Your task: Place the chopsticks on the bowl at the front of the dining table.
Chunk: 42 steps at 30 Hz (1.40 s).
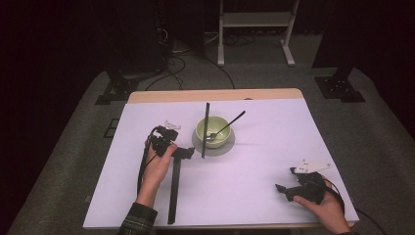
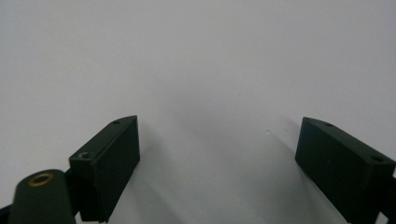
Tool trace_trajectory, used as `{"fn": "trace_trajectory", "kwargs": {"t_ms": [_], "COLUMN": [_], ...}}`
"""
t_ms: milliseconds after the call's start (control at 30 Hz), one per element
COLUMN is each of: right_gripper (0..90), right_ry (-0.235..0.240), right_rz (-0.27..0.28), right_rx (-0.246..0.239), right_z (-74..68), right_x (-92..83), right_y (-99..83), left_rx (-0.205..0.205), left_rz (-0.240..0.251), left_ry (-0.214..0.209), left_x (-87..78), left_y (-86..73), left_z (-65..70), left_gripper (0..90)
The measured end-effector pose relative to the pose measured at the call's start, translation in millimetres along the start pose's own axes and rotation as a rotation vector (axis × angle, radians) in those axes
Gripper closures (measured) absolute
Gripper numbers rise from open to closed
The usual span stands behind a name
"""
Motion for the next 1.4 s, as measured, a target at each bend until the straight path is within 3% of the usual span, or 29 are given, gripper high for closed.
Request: {"fn": "trace_trajectory", "kwargs": {"t_ms": [367, 1133, 1400], "right_gripper": [12.2, 12.2, 12.2], "right_ry": [0.0, 0.0, 0.0], "right_rz": [0.0, 0.0, 0.001], "right_rx": [0.0, 0.0, 0.001], "right_z": [0.0, 0.0, 0.0], "right_x": [0.0, 0.0, 0.1], "right_y": [0.0, 0.0, 0.0], "left_rx": [0.025, 0.043, 0.049], "left_rz": [-0.021, -0.025, -0.003], "left_ry": [-0.027, -0.059, -0.044], "left_x": [10.9, 18.3, 9.0], "left_y": [-2.2, 2.1, -0.3], "left_z": [14.2, 27.9, 21.1], "left_gripper": [0.2, 0.3, 0.3]}}
Point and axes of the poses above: each handheld gripper's, and its own axes: x roughly forward along the jaws, y roughly out of its top, z roughly to its right, the point moved 8 cm from there along x, roughly forward along the jaws, and after that the axes turned 9 degrees about -y, right-handed, at the moved point
